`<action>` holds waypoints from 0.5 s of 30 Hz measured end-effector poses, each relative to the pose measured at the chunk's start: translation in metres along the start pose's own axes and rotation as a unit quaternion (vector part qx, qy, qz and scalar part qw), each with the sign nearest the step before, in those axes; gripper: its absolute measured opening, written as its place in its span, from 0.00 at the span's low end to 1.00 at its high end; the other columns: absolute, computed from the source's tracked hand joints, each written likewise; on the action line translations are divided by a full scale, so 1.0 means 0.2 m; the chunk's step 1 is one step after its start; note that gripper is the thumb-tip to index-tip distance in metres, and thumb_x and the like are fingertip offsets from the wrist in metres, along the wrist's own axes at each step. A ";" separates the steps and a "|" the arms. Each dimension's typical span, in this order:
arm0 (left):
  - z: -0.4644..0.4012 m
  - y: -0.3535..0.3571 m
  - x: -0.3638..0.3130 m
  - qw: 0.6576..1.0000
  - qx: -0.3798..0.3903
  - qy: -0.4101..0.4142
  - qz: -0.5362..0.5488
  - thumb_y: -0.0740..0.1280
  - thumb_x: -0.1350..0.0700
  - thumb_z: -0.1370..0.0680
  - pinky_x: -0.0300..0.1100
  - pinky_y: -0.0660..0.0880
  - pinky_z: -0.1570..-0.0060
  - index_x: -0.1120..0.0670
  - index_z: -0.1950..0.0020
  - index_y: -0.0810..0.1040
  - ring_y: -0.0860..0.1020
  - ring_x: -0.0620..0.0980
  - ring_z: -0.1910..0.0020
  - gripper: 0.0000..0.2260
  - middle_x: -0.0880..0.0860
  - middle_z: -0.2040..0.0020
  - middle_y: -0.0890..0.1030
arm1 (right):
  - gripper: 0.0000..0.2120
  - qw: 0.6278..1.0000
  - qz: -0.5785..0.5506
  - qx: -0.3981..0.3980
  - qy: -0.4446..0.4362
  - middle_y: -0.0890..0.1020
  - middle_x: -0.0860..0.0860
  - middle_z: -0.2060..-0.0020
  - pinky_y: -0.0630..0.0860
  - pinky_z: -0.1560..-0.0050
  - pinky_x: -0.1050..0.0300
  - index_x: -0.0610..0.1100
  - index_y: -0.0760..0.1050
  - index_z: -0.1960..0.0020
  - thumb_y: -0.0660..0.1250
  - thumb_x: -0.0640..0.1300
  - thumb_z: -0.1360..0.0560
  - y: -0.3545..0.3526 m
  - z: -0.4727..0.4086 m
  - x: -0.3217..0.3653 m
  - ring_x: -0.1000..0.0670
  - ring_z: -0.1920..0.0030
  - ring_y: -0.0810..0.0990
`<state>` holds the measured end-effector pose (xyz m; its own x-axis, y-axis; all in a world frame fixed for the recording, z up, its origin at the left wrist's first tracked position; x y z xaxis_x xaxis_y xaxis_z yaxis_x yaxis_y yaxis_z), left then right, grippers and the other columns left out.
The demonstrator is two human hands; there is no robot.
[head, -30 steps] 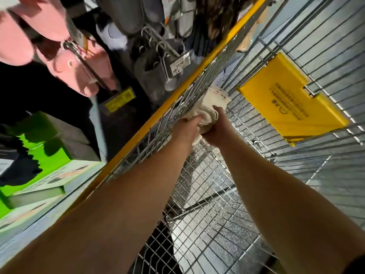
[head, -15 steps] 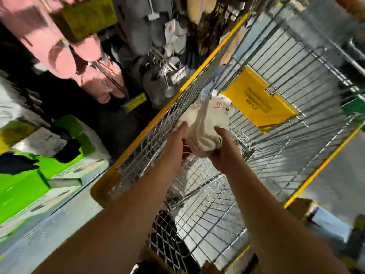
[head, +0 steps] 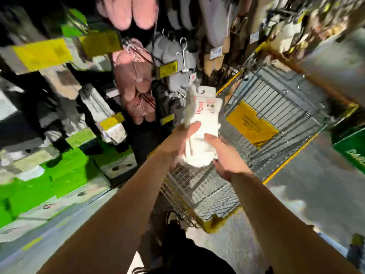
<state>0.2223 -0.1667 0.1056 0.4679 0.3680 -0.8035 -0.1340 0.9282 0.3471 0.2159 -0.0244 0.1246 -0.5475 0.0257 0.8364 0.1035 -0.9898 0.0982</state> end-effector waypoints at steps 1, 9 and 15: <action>0.04 -0.03 -0.05 0.999 -0.004 0.034 0.006 0.73 0.41 0.29 0.53 0.76 0.38 0.54 0.31 0.75 0.80 0.53 0.44 0.31 0.52 0.43 0.81 | 0.03 0.999 0.015 0.021 -0.022 0.83 0.58 0.72 0.69 0.77 0.71 0.44 0.75 0.46 0.65 0.41 0.19 0.06 0.05 0.05 0.64 0.77 0.77; 0.59 -0.25 -0.47 0.975 -0.059 0.201 0.074 0.71 0.55 0.24 0.59 0.80 0.46 0.52 0.37 0.79 0.83 0.61 0.47 0.16 0.58 0.44 0.85 | 0.26 0.970 0.067 0.178 -0.155 0.84 0.42 0.43 0.81 0.44 0.52 0.38 0.72 0.33 0.71 0.49 0.27 0.60 0.39 0.34 0.46 0.45 0.84; 0.98 -0.44 -0.73 0.939 -0.150 0.305 0.059 0.71 0.53 0.28 0.72 0.75 0.49 0.51 0.44 0.82 0.83 0.61 0.52 0.13 0.58 0.49 0.85 | 0.22 0.932 0.112 0.216 -0.270 0.84 0.42 0.47 0.78 0.46 0.37 0.46 0.75 0.38 0.72 0.52 0.29 0.92 0.64 0.53 0.33 0.45 0.81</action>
<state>0.3374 -0.3133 0.2862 -0.1404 0.3477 -0.9270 -0.4361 0.8189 0.3732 0.2830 -0.1863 0.3005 0.0142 0.0081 0.9999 0.5531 -0.8331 -0.0011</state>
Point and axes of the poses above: each hand's wrist, its own z-axis away from the middle knuckle, its own y-axis out of the palm, x = y × z, the point moved 6 cm from there along -z, towards the middle knuckle
